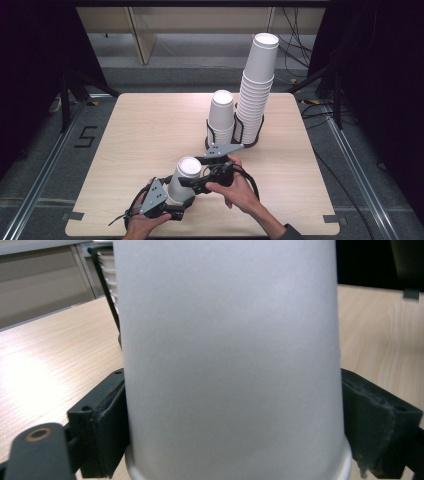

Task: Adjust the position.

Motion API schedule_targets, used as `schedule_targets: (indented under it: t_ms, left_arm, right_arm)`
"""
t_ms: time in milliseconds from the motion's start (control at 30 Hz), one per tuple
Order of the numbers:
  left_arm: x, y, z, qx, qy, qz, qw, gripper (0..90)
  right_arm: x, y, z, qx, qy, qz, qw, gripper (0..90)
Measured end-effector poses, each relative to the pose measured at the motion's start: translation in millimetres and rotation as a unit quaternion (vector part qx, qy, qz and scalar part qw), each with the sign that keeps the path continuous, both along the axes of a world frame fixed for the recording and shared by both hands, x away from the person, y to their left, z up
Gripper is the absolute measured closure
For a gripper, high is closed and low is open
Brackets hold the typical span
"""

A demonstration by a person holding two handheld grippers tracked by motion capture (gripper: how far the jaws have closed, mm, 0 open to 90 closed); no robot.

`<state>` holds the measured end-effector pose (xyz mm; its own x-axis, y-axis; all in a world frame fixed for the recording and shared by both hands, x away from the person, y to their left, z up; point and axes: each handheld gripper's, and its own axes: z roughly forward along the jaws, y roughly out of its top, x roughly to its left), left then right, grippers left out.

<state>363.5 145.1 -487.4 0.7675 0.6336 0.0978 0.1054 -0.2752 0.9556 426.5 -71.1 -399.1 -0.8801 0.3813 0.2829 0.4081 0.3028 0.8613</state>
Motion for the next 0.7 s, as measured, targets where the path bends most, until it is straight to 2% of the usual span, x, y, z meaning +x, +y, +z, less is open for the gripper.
schedule_targets:
  t_ms: [100, 167, 233, 367, 467, 533, 567, 667, 700]
  left_arm:
    - [-0.5, -0.2, 0.5, 0.018, -0.001, -0.006, 0.9998, 12.6]
    - [-0.5, -1.0, 0.4, 0.018, 0.001, -0.009, 0.9998, 12.6]
    - [-1.7, -1.3, 0.5, 0.034, 0.003, -0.012, 0.9993, 12.6]
    - [-2.3, -4.1, -0.6, 0.039, 0.008, -0.023, 0.9989, 12.5]
    - [-2.6, -5.0, -1.5, 0.04, 0.013, -0.031, 0.9986, 11.7]
    - [-1.1, -3.8, -2.5, 0.018, 0.009, -0.034, 0.9992, 9.5]
    - [-1.3, -2.6, -2.3, 0.008, 0.003, -0.033, 0.9994, 8.2]
    - [-1.9, -0.2, -1.2, -0.038, -0.019, -0.03, 0.9987, 5.2]
    - [-1.9, 0.6, -0.5, -0.05, -0.02, -0.03, 0.9981, 4.3]
  right_arm:
    - [0.7, -8.4, 5.2, -0.001, -0.003, -0.001, 1.0, 15.6]
    - [1.6, -10.8, 4.5, -0.011, -0.003, 0.007, 0.9999, 15.4]
    - [1.0, -12.2, 2.7, -0.023, 0.0, 0.001, 0.9997, 15.5]
    - [1.5, -8.8, -4.3, -0.025, 0.023, 0.012, 0.9994, 16.0]
    - [1.6, -6.5, -9.3, -0.02, 0.042, 0.023, 0.9987, 22.1]
    - [2.0, -6.1, -8.5, -0.01, 0.045, 0.019, 0.9987, 23.2]
    - [1.6, -6.6, -7.2, -0.004, 0.061, 0.013, 0.9981, 23.5]
    - [4.4, -11.8, -3.0, 0.026, 0.064, 0.002, 0.9976, 24.2]
    - [5.2, -13.2, -2.2, 0.043, 0.068, 0.002, 0.9967, 24.3]
